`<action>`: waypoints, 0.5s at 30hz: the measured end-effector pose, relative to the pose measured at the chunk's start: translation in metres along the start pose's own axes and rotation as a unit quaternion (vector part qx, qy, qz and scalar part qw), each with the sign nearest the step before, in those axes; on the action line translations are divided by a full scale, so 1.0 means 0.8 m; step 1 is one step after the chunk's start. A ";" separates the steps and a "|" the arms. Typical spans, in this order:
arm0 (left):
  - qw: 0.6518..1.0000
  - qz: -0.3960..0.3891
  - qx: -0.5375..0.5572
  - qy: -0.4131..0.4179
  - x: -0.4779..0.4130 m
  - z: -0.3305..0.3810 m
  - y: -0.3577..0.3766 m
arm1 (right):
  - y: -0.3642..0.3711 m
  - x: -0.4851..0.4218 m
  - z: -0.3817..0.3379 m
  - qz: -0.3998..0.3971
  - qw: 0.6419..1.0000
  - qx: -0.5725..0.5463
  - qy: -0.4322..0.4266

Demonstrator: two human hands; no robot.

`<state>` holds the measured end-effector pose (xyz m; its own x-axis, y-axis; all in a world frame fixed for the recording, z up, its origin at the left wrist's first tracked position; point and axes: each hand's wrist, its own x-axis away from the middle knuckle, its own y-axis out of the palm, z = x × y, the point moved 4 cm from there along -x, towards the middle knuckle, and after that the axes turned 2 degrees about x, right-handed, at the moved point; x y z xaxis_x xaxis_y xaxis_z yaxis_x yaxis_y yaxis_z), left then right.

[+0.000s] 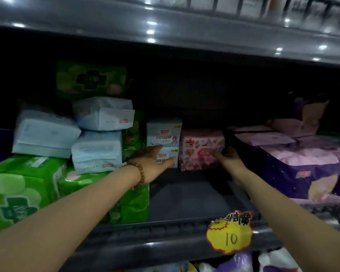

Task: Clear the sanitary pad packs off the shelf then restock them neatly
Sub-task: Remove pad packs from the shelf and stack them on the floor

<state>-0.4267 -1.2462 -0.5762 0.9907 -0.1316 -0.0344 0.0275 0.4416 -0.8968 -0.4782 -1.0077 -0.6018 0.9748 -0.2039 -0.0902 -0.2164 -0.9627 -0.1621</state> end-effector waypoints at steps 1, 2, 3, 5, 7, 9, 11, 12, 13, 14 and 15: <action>1.000 0.000 -0.009 -0.001 -0.001 -0.001 0.001 | 0.001 -0.010 0.003 -0.011 1.000 -0.020 0.003; 1.000 0.000 -0.018 -0.002 -0.001 -0.001 0.000 | 0.001 -0.018 0.005 -0.027 0.999 -0.036 0.000; 1.000 0.000 -0.024 -0.002 -0.002 -0.002 0.000 | 0.000 -0.028 0.008 -0.038 0.998 -0.046 -0.001; 0.999 0.001 -0.036 -0.006 -0.003 -0.002 0.001 | 0.003 -0.039 0.008 -0.043 0.998 -0.046 0.002; 0.999 0.001 -0.050 -0.009 -0.003 -0.004 0.002 | 0.005 -0.040 0.002 -0.038 0.999 -0.031 0.001; 0.998 -0.006 -0.063 -0.019 -0.003 -0.004 0.002 | 0.008 -0.039 0.003 -0.056 0.998 -0.022 0.000; 0.997 -0.014 -0.072 -0.027 -0.001 -0.003 0.002 | 0.010 -0.036 0.009 -0.081 0.997 0.005 0.001; 0.997 -0.015 -0.078 -0.026 -0.001 -0.002 0.002 | 0.009 -0.033 0.013 -0.081 0.997 0.019 0.001; 0.996 -0.015 -0.083 -0.024 0.000 -0.001 0.002 | 0.007 -0.031 0.016 -0.069 0.997 0.032 -0.003; 0.996 -0.016 -0.084 -0.022 0.001 0.000 0.002 | 0.004 -0.030 0.020 -0.050 0.997 0.054 -0.004; 0.996 -0.017 -0.083 -0.022 0.002 0.001 0.002 | 0.000 -0.031 0.025 -0.038 0.996 0.076 0.003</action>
<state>-0.4252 -1.2453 -0.5776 0.9945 -0.1035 0.0140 0.0430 0.2837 -0.9579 -0.5039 -0.9991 -0.6196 0.9890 -0.1324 -0.0665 -0.1468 -0.9373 -0.3161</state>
